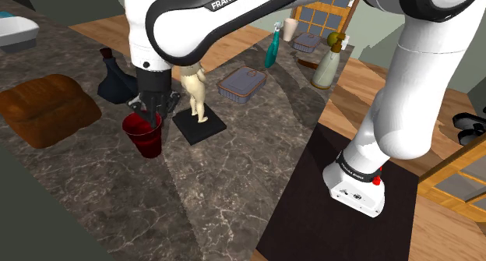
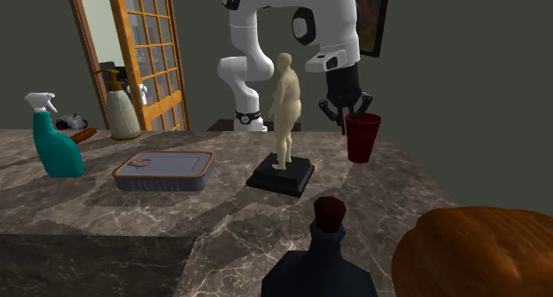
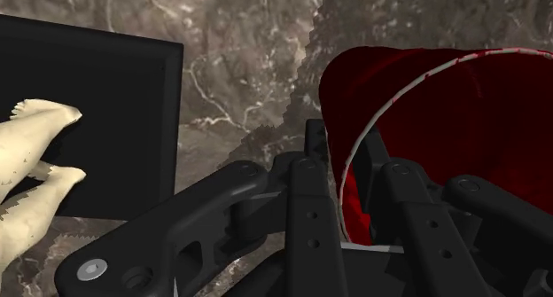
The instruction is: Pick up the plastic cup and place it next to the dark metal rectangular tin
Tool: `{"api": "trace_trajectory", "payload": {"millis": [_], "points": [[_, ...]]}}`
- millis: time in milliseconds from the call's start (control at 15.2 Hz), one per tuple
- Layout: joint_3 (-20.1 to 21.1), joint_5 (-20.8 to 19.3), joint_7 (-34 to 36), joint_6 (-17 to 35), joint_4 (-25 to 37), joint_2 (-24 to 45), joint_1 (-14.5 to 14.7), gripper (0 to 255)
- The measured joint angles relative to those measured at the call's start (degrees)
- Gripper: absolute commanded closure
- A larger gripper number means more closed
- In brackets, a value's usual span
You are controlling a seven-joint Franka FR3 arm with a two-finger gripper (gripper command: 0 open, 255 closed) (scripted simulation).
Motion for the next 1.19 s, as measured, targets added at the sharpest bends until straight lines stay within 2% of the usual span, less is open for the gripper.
{"api": "trace_trajectory", "payload": {"millis": [1188], "points": [[0.30,0.77,0.99,-12.66,9.55,-3.40,-0.43,255]]}}
